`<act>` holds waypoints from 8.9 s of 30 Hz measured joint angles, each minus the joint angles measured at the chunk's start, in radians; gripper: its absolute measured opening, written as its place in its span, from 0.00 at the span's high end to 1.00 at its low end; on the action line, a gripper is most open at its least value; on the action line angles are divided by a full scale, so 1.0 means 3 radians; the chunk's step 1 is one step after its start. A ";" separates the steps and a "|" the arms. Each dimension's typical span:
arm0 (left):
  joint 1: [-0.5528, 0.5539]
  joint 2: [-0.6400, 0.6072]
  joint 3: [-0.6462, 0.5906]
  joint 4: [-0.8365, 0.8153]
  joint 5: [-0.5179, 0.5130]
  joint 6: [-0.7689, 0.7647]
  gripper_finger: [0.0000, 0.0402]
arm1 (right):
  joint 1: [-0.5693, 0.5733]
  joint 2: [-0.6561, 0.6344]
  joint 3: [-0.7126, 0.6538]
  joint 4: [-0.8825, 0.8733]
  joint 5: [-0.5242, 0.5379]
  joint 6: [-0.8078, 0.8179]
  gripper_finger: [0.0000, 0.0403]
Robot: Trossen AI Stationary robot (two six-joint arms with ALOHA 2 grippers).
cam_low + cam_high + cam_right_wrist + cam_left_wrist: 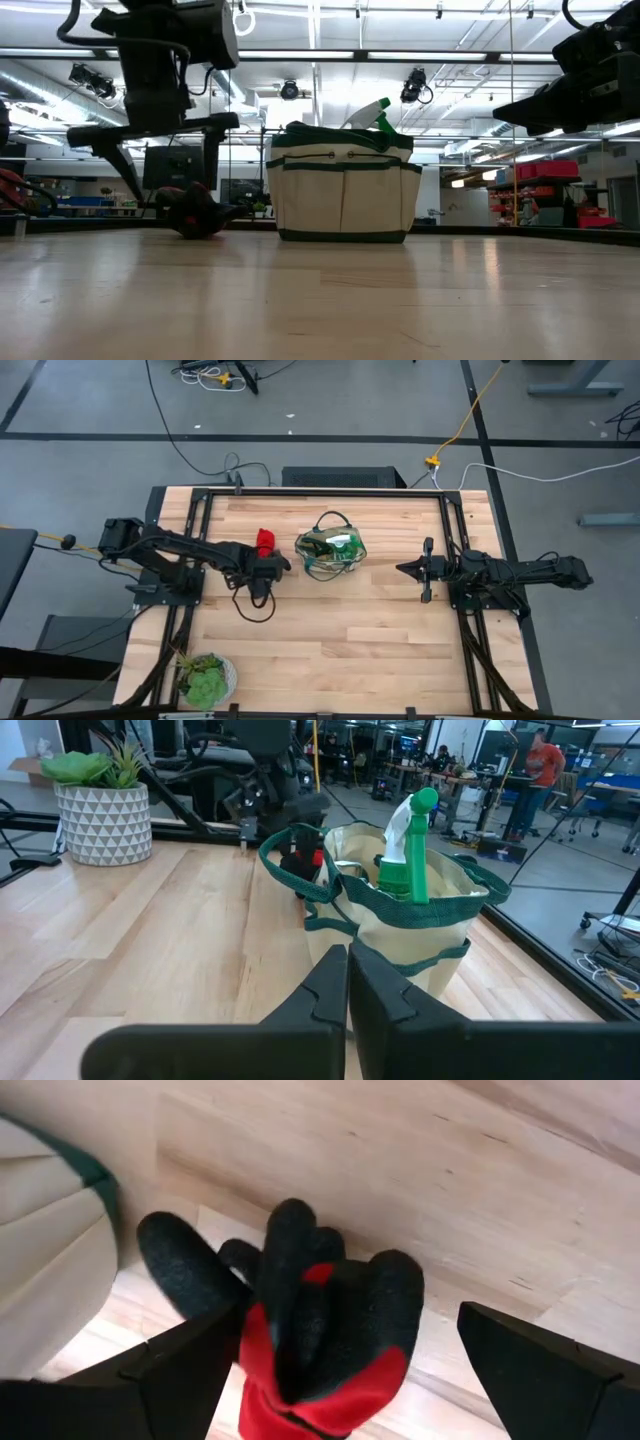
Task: Pick & Place Garden tools in Gardening bag
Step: Put the red gloves into the gardening bag
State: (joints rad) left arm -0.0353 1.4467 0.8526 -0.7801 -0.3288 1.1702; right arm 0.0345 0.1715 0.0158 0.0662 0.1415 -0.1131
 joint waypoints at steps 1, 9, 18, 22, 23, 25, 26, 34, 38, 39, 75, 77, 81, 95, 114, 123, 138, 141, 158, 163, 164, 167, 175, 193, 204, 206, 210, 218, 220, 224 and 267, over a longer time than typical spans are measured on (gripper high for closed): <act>0.0000 0.0000 -0.0028 0.0036 0.0002 0.0019 0.04 | -0.0001 0.0001 0.0000 0.0000 0.0000 -0.0001 0.96; 0.0000 0.0001 -0.0146 0.0246 -0.0055 0.0233 0.04 | 0.0000 0.0001 0.0000 0.0000 0.0000 0.0000 0.96; 0.0095 0.0001 -0.0146 0.0261 -0.0025 0.0292 0.04 | 0.0000 0.0000 0.0000 0.0000 0.0001 0.0000 0.96; 0.0137 0.0070 -0.0147 0.0288 -0.0024 0.0415 0.04 | 0.0000 0.0000 0.0000 0.0000 0.0001 0.0000 0.96; 0.0145 0.0096 -0.0146 0.0316 -0.0024 0.0427 0.04 | -0.0001 0.0001 0.0000 0.0001 0.0001 -0.0001 0.96; 0.0149 0.0169 -0.0147 0.0330 -0.0022 0.0462 0.04 | -0.0001 0.0001 0.0000 -0.0001 0.0001 0.0000 0.96; 0.0149 0.0196 -0.0147 0.0358 -0.0039 0.0470 0.05 | 0.0000 0.0000 0.0000 0.0000 -0.0001 -0.0001 0.96; 0.0149 0.0271 -0.0147 0.0386 -0.0173 0.0529 0.16 | 0.0000 0.0001 0.0000 0.0001 0.0001 0.0000 0.96; 0.0143 0.0271 -0.0147 0.0400 -0.0180 0.0528 0.22 | -0.0001 0.0001 0.0000 0.0000 0.0000 -0.0001 0.96; 0.0144 0.0271 -0.0147 0.0399 -0.0193 0.0529 0.23 | 0.0000 0.0001 0.0000 0.0000 0.0001 0.0000 0.96; 0.0142 0.0267 -0.0144 0.0602 -0.0198 0.0240 0.71 | -0.0001 0.0000 0.0000 0.0000 0.0000 -0.0001 0.96; 0.0142 0.0267 -0.0144 0.0629 -0.0179 0.0239 0.74 | -0.0001 0.0001 0.0000 0.0000 0.0001 -0.0001 0.96; 0.0142 0.0267 -0.0143 0.0650 0.0015 0.0238 0.81 | -0.0001 0.0001 0.0001 0.0000 0.0001 -0.0001 0.96; 0.0145 0.0266 -0.0143 0.0648 0.0067 0.0149 0.93 | 0.0000 0.0001 0.0000 0.0000 0.0001 0.0000 0.96; 0.0141 0.0266 0.0471 0.0139 0.0196 -0.0290 0.95 | -0.0001 0.0001 0.0000 0.0000 0.0001 -0.0001 0.96; 0.0017 0.0266 0.1131 -0.0413 0.0392 -0.0739 0.95 | 0.0000 0.0000 0.0000 0.0000 -0.0001 0.0000 0.96; -0.0194 0.0263 0.1753 -0.1129 0.0316 -0.1456 0.95 | 0.0000 0.0000 0.0000 0.0000 0.0001 0.0000 0.96; -0.0231 0.0263 0.1814 -0.1230 0.0207 -0.1560 0.95 | -0.0001 0.0001 0.0000 0.0000 0.0000 0.0000 0.96; -0.0242 0.0264 0.2591 -0.1305 0.0075 -0.1704 0.95 | -0.0001 0.0000 0.0000 0.0000 0.0001 -0.0001 0.96; -0.0172 0.0266 0.2850 -0.1216 0.0124 -0.1694 0.95 | -0.0001 0.0000 0.0000 0.0000 -0.0001 0.0000 0.96; -0.0147 0.0266 0.2896 -0.1185 0.0137 -0.1693 0.95 | -0.0001 0.0001 0.0000 0.0000 0.0000 -0.0001 0.96; -0.0052 0.0265 0.2990 -0.1076 0.0159 -0.1659 0.95 | 0.0000 0.0001 0.0000 0.0000 0.0000 0.0000 0.96; 0.0271 0.0268 0.3060 -0.0570 0.0621 -0.1600 0.95 | -0.0001 0.0000 0.0000 0.0000 0.0000 0.0000 0.96; 0.0617 0.0268 0.3057 -0.0121 0.1395 -0.1991 0.95 | -0.0001 0.0001 0.0000 0.0000 0.0000 0.0000 0.96; 0.0626 0.0258 0.2845 -0.0214 0.1406 -0.2117 0.95 | -0.0001 0.0001 0.0001 0.0000 0.0001 -0.0001 0.96; 0.0636 0.0257 0.2845 -0.0210 0.1406 -0.2118 0.95 | 0.0000 0.0001 0.0000 0.0000 0.0001 0.0000 0.96; 0.0641 0.0216 0.2842 -0.0312 0.1397 -0.2134 0.95 | 0.0000 0.0000 0.0000 0.0000 0.0000 -0.0001 0.96; 0.0705 0.0103 0.2841 -0.0647 0.1383 -0.2252 0.95 | 0.0000 0.0000 0.0000 -0.0001 0.0002 0.0000 0.96; 0.0713 0.0078 0.2846 -0.0672 0.1386 -0.2288 0.95 | 0.0000 0.0000 0.0000 0.0001 0.0001 0.0000 0.96; 0.0753 0.0090 0.2842 -0.0783 0.1370 -0.2326 0.95 | -0.0001 0.0000 0.0000 0.0001 0.0001 0.0000 0.96; 0.1440 -0.1186 0.0601 0.0966 0.1839 -0.2468 0.95 | -0.0001 0.0022 0.0004 0.0003 0.0000 0.0000 0.96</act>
State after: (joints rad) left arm 0.3968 1.0910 1.0329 -0.4903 0.2229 0.4297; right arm 0.0342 0.1780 0.0170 0.0669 0.1416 -0.1132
